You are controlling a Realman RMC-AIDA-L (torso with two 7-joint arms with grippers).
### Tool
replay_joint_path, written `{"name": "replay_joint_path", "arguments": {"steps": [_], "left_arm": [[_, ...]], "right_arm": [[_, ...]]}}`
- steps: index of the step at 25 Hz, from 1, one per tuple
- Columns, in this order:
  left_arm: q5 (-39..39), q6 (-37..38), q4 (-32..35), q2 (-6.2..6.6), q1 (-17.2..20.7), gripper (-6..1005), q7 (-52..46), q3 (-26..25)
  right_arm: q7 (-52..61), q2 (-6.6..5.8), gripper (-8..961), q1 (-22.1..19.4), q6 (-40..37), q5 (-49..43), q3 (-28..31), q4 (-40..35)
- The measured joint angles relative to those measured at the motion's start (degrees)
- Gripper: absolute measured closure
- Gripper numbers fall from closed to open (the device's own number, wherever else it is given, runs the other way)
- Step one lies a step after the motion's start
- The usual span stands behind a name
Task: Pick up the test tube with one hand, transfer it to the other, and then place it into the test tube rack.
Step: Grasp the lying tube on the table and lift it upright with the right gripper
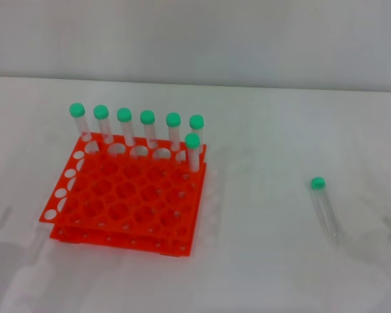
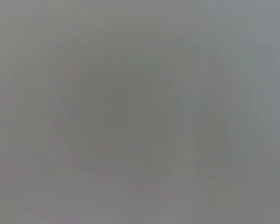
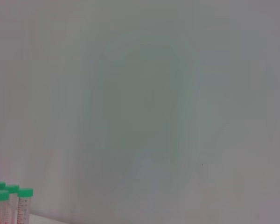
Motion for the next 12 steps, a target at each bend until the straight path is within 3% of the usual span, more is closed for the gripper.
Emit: {"name": "replay_joint_path", "arguments": {"steps": [12], "left_arm": [[0.17,-1.37,0.0,0.0,0.22,300,-0.04,0.23]], "right_arm": [[1.85,-0.15,99,-0.15,1.87,0.0,-0.18,-1.04]]}}
